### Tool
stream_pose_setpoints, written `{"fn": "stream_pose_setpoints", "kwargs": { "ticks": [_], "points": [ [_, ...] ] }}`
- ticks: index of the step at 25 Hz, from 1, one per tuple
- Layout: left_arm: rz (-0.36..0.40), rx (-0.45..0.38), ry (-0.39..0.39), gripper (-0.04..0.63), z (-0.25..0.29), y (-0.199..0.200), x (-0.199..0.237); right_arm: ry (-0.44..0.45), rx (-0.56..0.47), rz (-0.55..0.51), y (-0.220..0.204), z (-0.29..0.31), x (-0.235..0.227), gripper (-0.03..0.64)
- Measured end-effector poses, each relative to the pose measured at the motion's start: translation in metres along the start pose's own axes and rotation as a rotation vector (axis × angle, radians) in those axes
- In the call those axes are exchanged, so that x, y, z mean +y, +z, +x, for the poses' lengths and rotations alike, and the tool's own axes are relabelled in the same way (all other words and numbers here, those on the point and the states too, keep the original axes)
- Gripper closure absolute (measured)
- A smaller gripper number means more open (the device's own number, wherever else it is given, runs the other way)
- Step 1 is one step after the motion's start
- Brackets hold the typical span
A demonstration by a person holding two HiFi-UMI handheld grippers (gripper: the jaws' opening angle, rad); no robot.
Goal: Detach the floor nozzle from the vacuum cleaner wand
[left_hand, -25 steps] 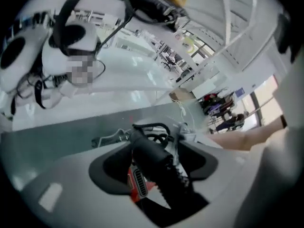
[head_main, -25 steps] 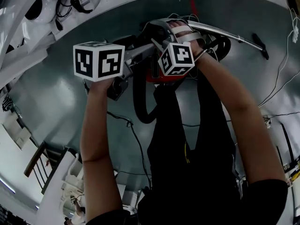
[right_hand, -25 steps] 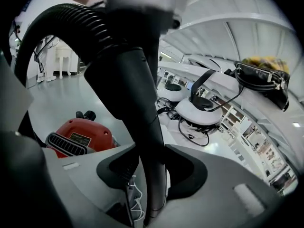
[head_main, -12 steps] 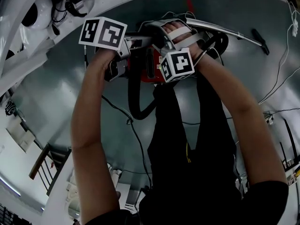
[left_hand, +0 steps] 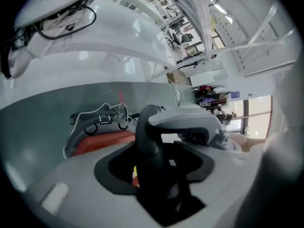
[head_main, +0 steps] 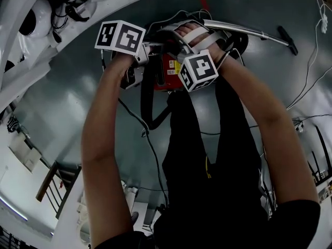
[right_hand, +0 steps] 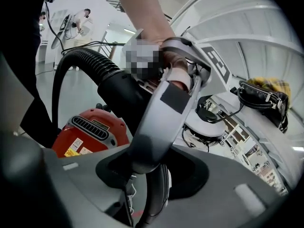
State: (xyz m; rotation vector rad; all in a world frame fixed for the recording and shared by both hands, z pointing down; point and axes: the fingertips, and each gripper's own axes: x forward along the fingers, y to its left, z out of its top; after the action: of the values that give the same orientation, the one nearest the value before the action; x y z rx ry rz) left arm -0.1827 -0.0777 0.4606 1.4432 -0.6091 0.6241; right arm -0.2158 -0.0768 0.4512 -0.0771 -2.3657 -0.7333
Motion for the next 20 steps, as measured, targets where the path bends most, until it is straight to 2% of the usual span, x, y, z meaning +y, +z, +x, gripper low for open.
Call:
{"fn": "stream_pose_setpoints", "kwargs": {
  "ticks": [2, 4, 8, 10, 14, 20],
  "points": [
    [-0.043, 0.004, -0.020, 0.394, -0.001, -0.002, 0.000, 0.023, -0.019, 0.010, 0.001, -0.003, 0.003, 0.421],
    [-0.067, 0.000, -0.024, 0.414, -0.002, -0.003, 0.001, 0.052, -0.035, 0.032, 0.003, -0.006, 0.005, 0.413],
    [-0.048, 0.028, 0.049, 0.427, 0.002, -0.008, 0.007, 0.115, 0.005, 0.050, -0.008, -0.013, 0.010, 0.356],
    [-0.021, 0.038, 0.088, 0.428, 0.003, -0.010, 0.011, 0.110, 0.034, 0.078, -0.022, -0.022, 0.006, 0.359],
    [0.060, 0.021, 0.162, 0.430, 0.002, -0.013, 0.006, 0.098, 0.090, 0.201, -0.062, -0.046, -0.001, 0.373],
    [0.179, 0.002, 0.239, 0.430, -0.002, -0.024, -0.015, 0.150, 0.194, 0.289, -0.124, -0.061, 0.023, 0.353]
  ]
}}
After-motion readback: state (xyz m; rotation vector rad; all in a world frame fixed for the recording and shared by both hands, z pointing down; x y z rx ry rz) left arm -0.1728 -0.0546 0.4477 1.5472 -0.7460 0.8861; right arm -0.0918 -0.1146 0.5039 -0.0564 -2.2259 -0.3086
